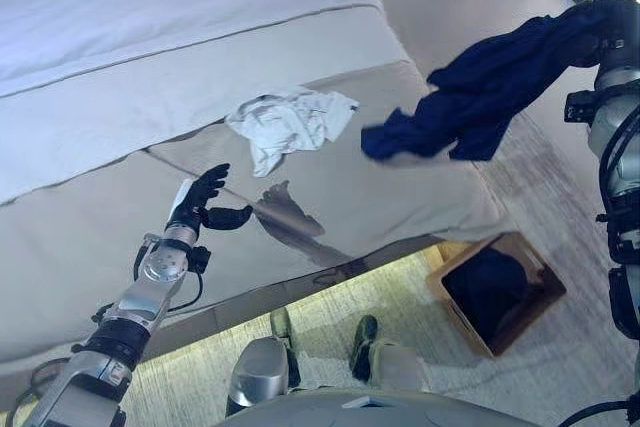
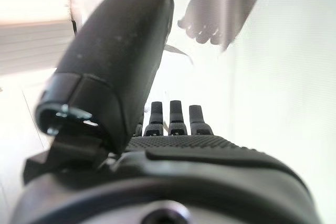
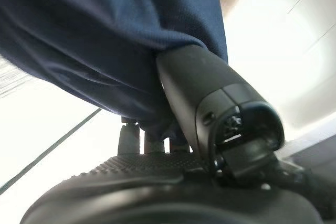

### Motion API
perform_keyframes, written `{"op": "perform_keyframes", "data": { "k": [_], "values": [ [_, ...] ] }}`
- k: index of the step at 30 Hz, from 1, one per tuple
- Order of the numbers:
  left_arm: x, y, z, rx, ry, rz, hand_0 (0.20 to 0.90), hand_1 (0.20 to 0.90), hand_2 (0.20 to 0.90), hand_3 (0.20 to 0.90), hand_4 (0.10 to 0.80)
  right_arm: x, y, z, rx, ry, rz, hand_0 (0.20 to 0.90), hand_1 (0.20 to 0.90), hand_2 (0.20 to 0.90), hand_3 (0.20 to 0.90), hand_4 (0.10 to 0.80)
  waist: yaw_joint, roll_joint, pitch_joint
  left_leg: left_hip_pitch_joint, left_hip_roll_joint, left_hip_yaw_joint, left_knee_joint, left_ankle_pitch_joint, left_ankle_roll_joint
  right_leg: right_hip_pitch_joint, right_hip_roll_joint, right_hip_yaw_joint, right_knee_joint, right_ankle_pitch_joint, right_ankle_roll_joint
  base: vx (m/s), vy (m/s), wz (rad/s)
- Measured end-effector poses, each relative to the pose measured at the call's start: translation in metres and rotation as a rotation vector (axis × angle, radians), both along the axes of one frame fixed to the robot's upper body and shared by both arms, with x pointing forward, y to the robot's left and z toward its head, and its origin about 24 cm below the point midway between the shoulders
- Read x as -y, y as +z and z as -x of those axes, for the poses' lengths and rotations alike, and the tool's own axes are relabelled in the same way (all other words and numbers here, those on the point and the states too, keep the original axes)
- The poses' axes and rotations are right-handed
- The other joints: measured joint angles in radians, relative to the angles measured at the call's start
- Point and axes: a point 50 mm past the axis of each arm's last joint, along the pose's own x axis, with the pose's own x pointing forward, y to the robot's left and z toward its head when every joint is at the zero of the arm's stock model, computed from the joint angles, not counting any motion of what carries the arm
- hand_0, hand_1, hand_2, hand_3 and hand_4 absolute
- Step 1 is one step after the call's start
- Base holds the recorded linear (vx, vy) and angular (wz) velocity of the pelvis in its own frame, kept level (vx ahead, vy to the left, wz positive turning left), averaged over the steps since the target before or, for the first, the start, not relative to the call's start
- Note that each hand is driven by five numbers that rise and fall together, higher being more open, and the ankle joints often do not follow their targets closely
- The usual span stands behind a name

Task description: Pick up the clothes from the bed and place them into the basket

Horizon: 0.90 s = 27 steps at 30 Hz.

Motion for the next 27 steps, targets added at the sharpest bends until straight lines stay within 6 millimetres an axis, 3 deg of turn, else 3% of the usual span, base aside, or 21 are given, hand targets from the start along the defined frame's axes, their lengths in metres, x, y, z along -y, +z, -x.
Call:
{"op": "perform_keyframes", "data": {
  "k": [4,11,16,21,27],
  "values": [
    [0.016,-0.008,0.001,-0.009,-0.008,0.051,0.9,0.9,0.9,0.9,0.8,0.01,-0.034,0.012,-0.106,-0.045,-0.007,0.3,0.3,0.3,0.2,0.1,-0.041,0.001,-0.018,0.013,0.017,0.003,-0.013,0.006,-0.006,0.006,0.025,0.03,-0.019,0.006,0.0,0.046,-0.036,-0.19],
    [0.018,-0.011,0.003,-0.016,-0.009,0.063,0.9,0.9,0.9,0.9,0.8,0.026,-0.056,0.035,-0.084,-0.146,-0.08,0.3,0.3,0.3,0.2,0.1,-0.098,0.006,-0.024,0.028,0.013,0.011,-0.028,0.013,-0.016,-0.005,0.026,0.071,-0.019,0.006,-0.001,0.007,-0.047,-0.15],
    [0.018,-0.012,0.004,-0.019,-0.01,0.06,0.9,0.9,0.9,0.9,0.8,0.02,-0.072,0.041,-0.098,-0.133,-0.096,0.3,0.3,0.3,0.2,0.1,-0.115,0.01,-0.028,0.044,0.015,0.032,-0.031,0.014,-0.018,-0.003,0.028,0.095,-0.019,0.007,0.0,-0.009,-0.109,-0.13],
    [0.018,-0.015,0.008,-0.038,-0.03,0.05,0.9,0.9,0.9,0.9,0.8,0.019,-0.099,0.051,-0.157,-0.149,-0.137,0.3,0.3,0.3,0.2,0.1,-0.135,0.04,-0.048,0.048,0.017,0.042,-0.034,0.014,-0.019,-0.006,0.031,0.109,-0.019,0.006,0.0,-0.019,-0.16,-0.08],
    [0.018,-0.025,0.017,-0.092,-0.047,0.062,0.9,0.9,0.9,0.9,0.8,0.022,-0.116,0.058,-0.232,-0.177,-0.158,0.3,0.3,0.3,0.2,0.1,-0.155,0.073,-0.067,0.048,0.02,0.058,-0.053,0.023,-0.032,-0.024,0.036,0.125,-0.019,0.009,0.004,-0.013,-0.109,-0.08]
  ]
}}
